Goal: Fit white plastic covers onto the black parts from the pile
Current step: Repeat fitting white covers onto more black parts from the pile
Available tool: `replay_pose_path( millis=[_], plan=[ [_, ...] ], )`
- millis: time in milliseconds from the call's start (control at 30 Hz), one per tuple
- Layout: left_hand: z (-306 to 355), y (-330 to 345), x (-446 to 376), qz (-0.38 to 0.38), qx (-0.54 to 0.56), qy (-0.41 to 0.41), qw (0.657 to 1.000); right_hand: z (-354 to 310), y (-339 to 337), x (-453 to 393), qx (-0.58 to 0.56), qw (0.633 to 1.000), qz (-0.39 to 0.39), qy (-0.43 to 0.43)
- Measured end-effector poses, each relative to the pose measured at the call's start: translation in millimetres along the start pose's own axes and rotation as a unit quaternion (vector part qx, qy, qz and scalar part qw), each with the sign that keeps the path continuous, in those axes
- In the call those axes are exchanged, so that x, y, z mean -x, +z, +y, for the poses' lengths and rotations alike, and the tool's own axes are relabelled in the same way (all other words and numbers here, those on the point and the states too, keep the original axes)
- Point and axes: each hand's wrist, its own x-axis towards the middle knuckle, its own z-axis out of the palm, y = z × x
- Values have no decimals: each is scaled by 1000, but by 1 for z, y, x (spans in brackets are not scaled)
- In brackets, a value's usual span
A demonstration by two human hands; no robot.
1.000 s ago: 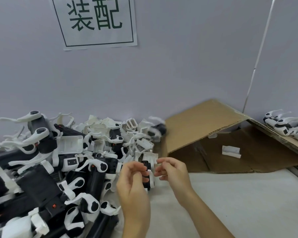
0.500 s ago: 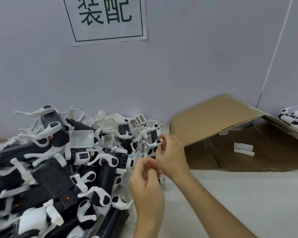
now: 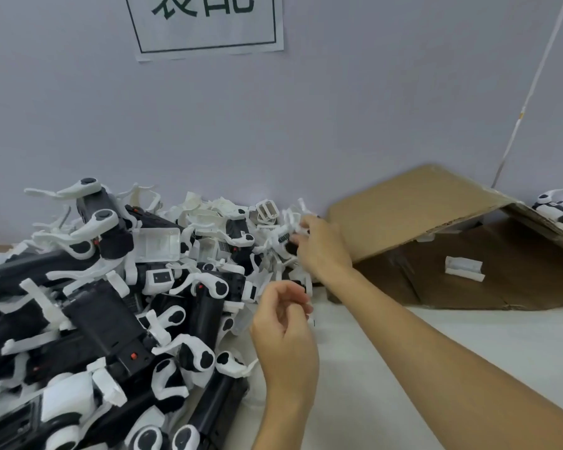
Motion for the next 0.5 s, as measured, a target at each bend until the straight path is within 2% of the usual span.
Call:
replay_pose_path(
  millis=[133, 200, 333, 400, 433, 500],
  plan=[
    [1, 0, 1, 1, 0, 1, 1000, -6, -32, 16, -99, 994, 43, -4],
    [0, -1, 0, 2, 2, 4, 1000, -7, -48, 29, -201, 979, 32, 15],
    [-1, -2, 0, 1, -5, 7, 1000, 0, -62, 52, -410, 903, -57, 117],
    [0, -1, 1, -1, -6, 9, 1000, -1, -63, 52, -480, 864, -63, 138],
    [0, -1, 1, -2, -7, 8, 1000, -3, -67, 47, -510, 849, -27, 135],
    [0, -1, 1, -3, -8, 10, 1000, -6, -81, 29, -546, 824, 105, 108]
  ],
)
